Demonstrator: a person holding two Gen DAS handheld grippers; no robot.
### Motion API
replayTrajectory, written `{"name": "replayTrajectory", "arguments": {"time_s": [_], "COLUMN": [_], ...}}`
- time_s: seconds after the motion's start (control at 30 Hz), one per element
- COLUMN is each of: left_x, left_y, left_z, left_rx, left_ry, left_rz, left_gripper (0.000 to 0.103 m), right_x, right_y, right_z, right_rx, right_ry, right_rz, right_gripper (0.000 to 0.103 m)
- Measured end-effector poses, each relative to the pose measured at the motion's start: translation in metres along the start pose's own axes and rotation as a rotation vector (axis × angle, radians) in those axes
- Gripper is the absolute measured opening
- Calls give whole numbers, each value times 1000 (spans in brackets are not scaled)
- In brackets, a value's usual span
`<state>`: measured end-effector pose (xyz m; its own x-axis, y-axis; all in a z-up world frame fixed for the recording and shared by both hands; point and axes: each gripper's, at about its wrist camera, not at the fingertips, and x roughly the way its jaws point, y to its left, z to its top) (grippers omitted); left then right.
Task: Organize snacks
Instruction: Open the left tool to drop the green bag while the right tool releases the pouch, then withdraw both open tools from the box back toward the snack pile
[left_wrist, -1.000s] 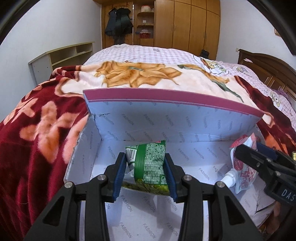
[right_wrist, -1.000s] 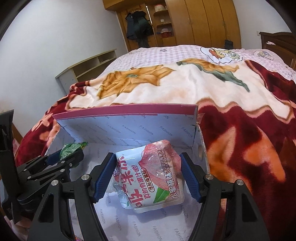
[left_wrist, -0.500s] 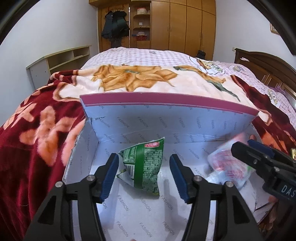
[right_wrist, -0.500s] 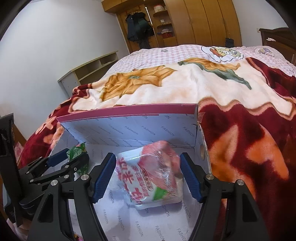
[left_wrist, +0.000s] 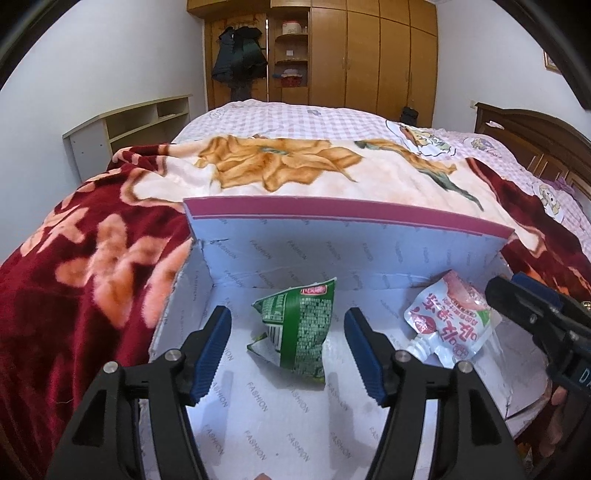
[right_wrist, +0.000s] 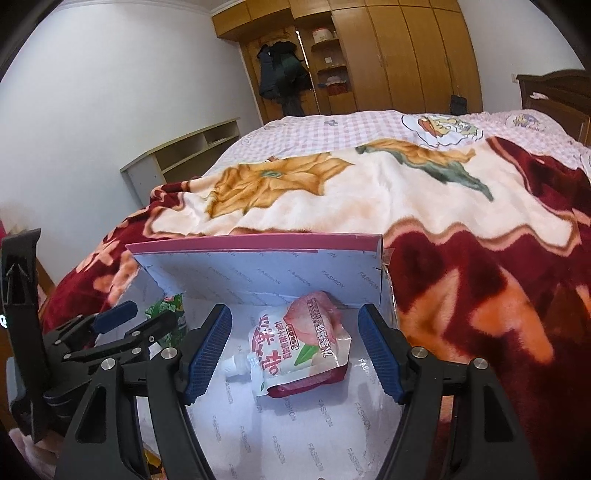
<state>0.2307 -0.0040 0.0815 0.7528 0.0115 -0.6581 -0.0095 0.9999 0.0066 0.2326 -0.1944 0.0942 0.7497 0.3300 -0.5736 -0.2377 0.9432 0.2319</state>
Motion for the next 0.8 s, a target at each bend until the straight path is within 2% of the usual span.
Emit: {"name": "replayTrajectory", "arguments": {"time_s": [0.37, 0.8], "left_x": [-31, -78], "left_y": [1, -6], "left_z": [-2, -21], "left_rx": [-4, -7], "left_ry": [-19, -52], "left_rz": [12, -4], "left_gripper": [67, 67], "right_x": [-28, -65], "right_y": [9, 25], "right_z": [2, -24], "right_rx": [-19, -54], "right_ry": [-6, 21], "right_rz": [10, 33], "right_gripper": [73, 73]}}
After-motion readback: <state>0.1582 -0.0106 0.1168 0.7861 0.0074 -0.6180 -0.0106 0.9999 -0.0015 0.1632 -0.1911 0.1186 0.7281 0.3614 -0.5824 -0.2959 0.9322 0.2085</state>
